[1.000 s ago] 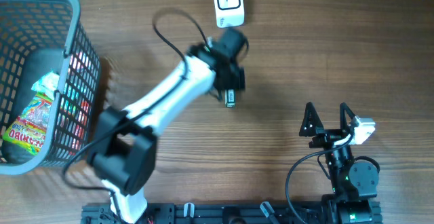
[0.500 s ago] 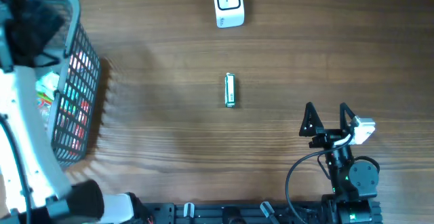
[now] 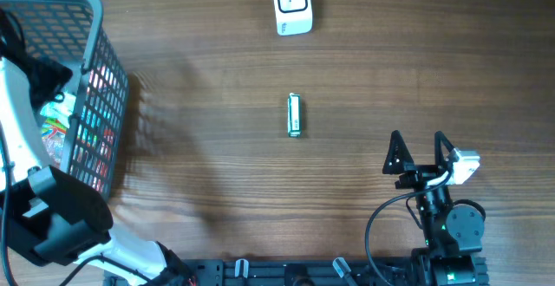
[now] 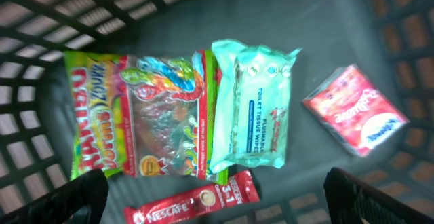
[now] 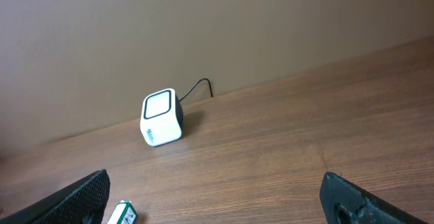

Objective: Scan the item barcode
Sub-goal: 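Reach the left gripper back into the basket and grasp the teal tissue pack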

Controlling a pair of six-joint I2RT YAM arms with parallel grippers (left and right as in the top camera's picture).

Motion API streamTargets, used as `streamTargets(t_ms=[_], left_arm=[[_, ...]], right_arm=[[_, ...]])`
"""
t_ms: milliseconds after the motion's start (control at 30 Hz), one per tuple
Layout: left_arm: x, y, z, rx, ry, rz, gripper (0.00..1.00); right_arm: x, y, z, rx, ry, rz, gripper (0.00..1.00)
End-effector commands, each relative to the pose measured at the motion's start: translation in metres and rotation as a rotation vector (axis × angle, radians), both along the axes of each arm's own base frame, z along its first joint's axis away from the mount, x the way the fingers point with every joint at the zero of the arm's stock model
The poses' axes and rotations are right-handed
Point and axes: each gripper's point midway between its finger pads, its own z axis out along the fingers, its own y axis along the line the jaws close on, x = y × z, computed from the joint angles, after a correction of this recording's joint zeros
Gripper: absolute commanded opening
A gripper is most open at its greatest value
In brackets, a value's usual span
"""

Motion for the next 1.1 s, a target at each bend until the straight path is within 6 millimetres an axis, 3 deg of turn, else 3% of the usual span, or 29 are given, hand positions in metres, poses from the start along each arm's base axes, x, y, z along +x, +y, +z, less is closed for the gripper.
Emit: streamTargets(t_ms=[0,200,500,600,667,800,900,933,967,1033,1067], left_arm=[[0.000,0.000,-0.038,-0.011,0.019,-0.015,1.00],[0.011,-0.001,-0.087,-0.008,-0.049,-0.057,1.00],[0.000,-0.008,-0.145,0.010,-0.085,-0.059,0.96],[0.002,-0.012,-0.148,-0.009,-0.102,-0.060,0.83],[0.006,-0.016,-0.149,-0.035,-0.121,-0.071,0.65],[0.003,-0.019,-0.150,-0.049,-0.109,-0.073,0.62],[0.000,-0.021,-0.152,-0.057,-0.097,-0.071,0.36],[0.000,-0.021,-0.152,-0.054,-0.100,-0.072,0.12],[0.004,-0.019,-0.147,-0.046,-0.113,-0.073,0.04],[0.014,-0.010,-0.120,0.000,-0.156,-0.087,0.04],[0.021,-0.004,-0.097,0.039,-0.190,-0.092,0.04]], right_arm=[[0.000,0.000,0.001,0.007,-0.005,0.001,1.00],[0.000,0.000,0.001,0.007,-0.005,0.001,1.00],[0.000,0.000,0.001,0.007,-0.005,0.001,1.00],[0.000,0.000,0.001,0.007,-0.005,0.001,1.00],[0.000,0.000,0.001,0.007,-0.005,0.001,1.00],[0.000,0.000,0.001,0.007,-0.005,0.001,1.00],[0.000,0.000,0.001,0.007,-0.005,0.001,0.99],[0.000,0.000,0.001,0.007,-0.005,0.001,1.00],[0.000,0.000,0.001,0.007,-0.005,0.001,1.00],[0.000,0.000,0.001,0.007,-0.005,0.001,1.00],[0.000,0.000,0.001,0.007,-0.005,0.001,1.00]])
